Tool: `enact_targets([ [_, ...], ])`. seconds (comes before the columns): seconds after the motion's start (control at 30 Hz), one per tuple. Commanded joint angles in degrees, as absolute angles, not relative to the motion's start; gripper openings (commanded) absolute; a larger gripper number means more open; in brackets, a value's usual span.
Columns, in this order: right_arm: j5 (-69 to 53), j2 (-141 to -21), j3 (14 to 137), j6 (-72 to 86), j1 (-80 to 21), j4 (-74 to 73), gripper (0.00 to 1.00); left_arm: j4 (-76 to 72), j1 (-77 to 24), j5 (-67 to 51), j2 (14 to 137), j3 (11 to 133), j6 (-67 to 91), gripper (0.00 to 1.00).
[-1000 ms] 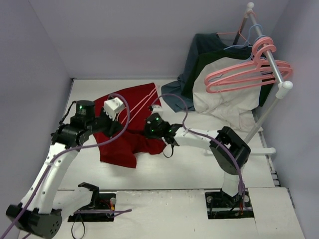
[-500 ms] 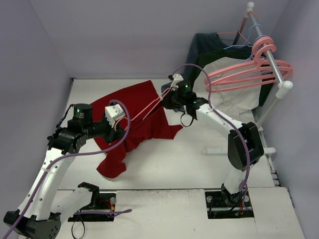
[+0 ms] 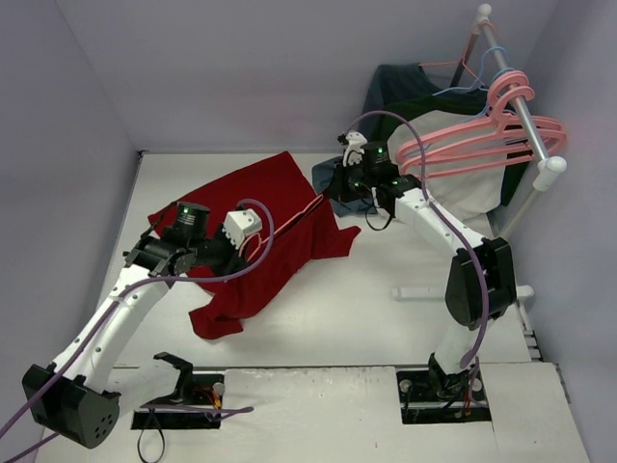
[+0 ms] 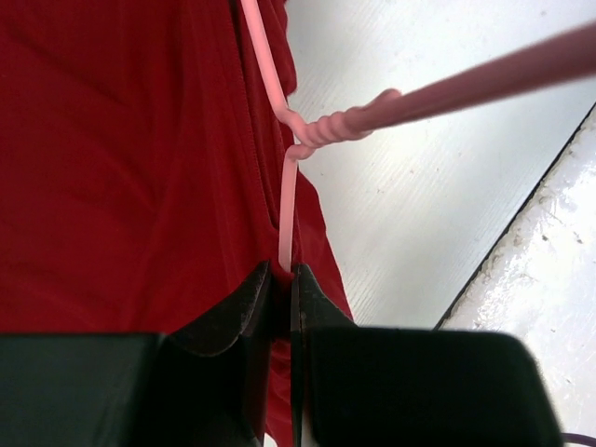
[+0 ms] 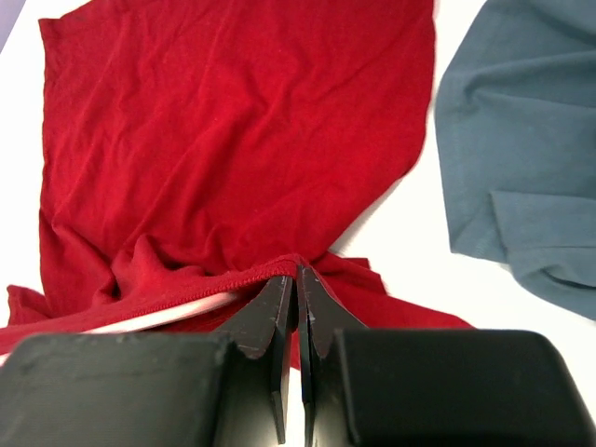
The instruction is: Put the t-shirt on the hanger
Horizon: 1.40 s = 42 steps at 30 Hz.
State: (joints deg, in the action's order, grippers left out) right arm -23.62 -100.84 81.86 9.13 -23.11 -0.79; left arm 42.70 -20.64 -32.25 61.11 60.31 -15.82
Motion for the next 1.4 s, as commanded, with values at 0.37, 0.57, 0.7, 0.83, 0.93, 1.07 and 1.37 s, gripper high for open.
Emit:
enact_targets([
  [0.37,-23.82,-97.26,96.42,-0.96,-22.49,-5.16,0.0,50.45,-24.96,-24.64,68.46,68.67,-18.1,0.0],
  [0.57,-27.19,-98.48,99.7,-5.85,-27.31,-9.16,0.0,54.78,-26.72,-30.72,70.25,79.66,-27.18,0.0],
  [0.7,-26.82,-99.22,104.38,-10.89,-29.94,-15.65,0.0,61.0,-26.72,-31.21,71.09,87.74,-31.76,0.0],
  [0.83,-28.48,-97.79,106.26,-10.72,-32.94,-17.15,0.0,61.08,-26.53,-29.07,70.75,90.29,-32.36,0.0],
  [0.93,-29.34,-95.95,106.0,-10.25,-34.98,-17.23,0.0,61.0,-26.37,-31.1,70.81,90.52,-33.61,0.0],
  [1.07,-29.65,-95.52,104.94,-9.86,-36.51,-17.42,0.0,59.56,-26.37,-42.5,71.02,85.99,-34.75,0.0],
  [1.37,-29.23,-96.5,91.46,-8.94,-41.03,-17.24,0.0,49.75,-21.58,-47.72,67.45,74.34,-33.6,0.0],
])
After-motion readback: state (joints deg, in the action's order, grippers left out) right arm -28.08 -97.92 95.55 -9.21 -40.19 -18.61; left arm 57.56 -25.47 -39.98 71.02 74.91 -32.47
